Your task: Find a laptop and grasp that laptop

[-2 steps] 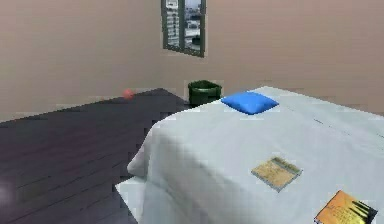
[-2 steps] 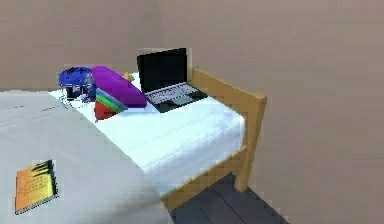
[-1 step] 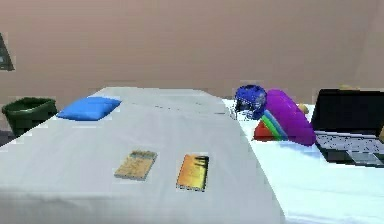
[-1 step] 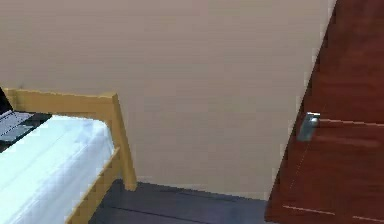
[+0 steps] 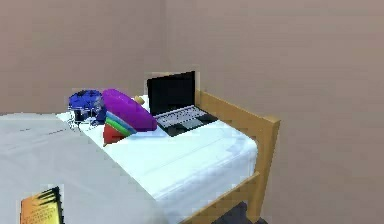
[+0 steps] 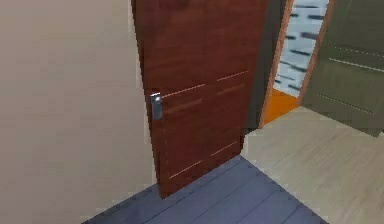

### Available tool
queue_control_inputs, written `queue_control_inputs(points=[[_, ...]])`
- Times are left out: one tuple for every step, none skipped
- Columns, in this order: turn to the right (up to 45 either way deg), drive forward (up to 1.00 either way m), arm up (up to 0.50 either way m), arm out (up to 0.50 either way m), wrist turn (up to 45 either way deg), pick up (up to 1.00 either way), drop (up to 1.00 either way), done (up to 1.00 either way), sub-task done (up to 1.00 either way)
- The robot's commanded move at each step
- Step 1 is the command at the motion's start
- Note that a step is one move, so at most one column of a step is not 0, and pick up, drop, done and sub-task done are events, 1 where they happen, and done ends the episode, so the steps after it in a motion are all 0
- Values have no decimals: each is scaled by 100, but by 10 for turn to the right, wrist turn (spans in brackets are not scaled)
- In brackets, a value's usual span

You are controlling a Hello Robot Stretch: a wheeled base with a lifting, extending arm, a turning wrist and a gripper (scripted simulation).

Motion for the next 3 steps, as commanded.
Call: queue_control_inputs(points=[[240,0,0,0,0,0,0,0,0],[0,50,0,0,0,0,0,0,0],[-30,0,0,0,0,0,0,0,0]])
